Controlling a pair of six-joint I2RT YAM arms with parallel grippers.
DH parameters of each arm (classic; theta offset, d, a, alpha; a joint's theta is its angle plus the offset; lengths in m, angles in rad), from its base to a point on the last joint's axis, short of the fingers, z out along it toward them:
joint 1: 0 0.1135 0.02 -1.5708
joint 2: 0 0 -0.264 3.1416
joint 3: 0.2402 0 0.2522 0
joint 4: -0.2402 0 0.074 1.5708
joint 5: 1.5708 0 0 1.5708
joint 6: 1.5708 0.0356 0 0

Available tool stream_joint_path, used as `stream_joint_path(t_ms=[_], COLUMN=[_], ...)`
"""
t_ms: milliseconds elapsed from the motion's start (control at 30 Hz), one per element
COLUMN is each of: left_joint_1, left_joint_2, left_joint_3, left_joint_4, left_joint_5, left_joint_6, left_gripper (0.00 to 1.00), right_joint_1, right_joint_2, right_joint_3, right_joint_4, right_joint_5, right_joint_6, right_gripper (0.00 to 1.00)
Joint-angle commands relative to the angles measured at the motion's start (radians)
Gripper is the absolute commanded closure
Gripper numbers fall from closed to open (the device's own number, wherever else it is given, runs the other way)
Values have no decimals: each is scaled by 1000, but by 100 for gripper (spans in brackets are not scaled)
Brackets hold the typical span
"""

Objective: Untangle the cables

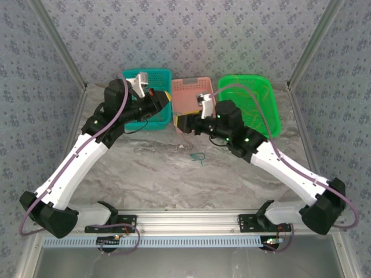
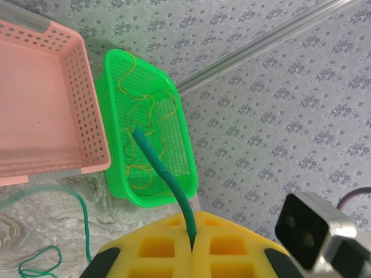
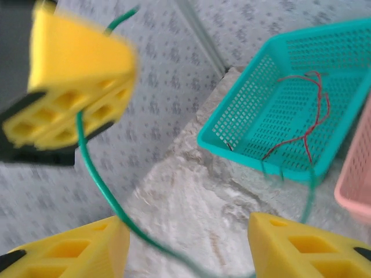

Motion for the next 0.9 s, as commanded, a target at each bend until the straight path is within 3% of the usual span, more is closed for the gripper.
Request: stream_joint_path(t_ms=[0, 100, 200, 467, 633, 867], left_joint_1=[7, 7, 8, 7, 4, -6], left_joint_2=[-34, -46, -53, -36, -39, -38], left_joint_3=[20, 4, 2, 18, 5, -8], left_joint_4=[53, 99, 109, 71, 72, 62], left_joint_5=[44, 81, 106, 241, 266, 276], left_joint_6=[21, 21, 26, 94, 104, 117], left_gripper=[100, 100, 100, 100, 100, 100], right_joint_1=[-78, -138, -150, -156, -149, -141], right_joint_2=[-72, -85, -69, 20, 98, 148], right_joint_3=[-97, -230, -289, -214, -168, -142], right_joint_4=[16, 168, 285, 225, 229, 270], right_joint_5=[66, 3, -30, -120, -202, -219], right_joint_6=[330, 605, 734, 750, 753, 752], right_gripper=[40, 38, 35, 34, 35, 39])
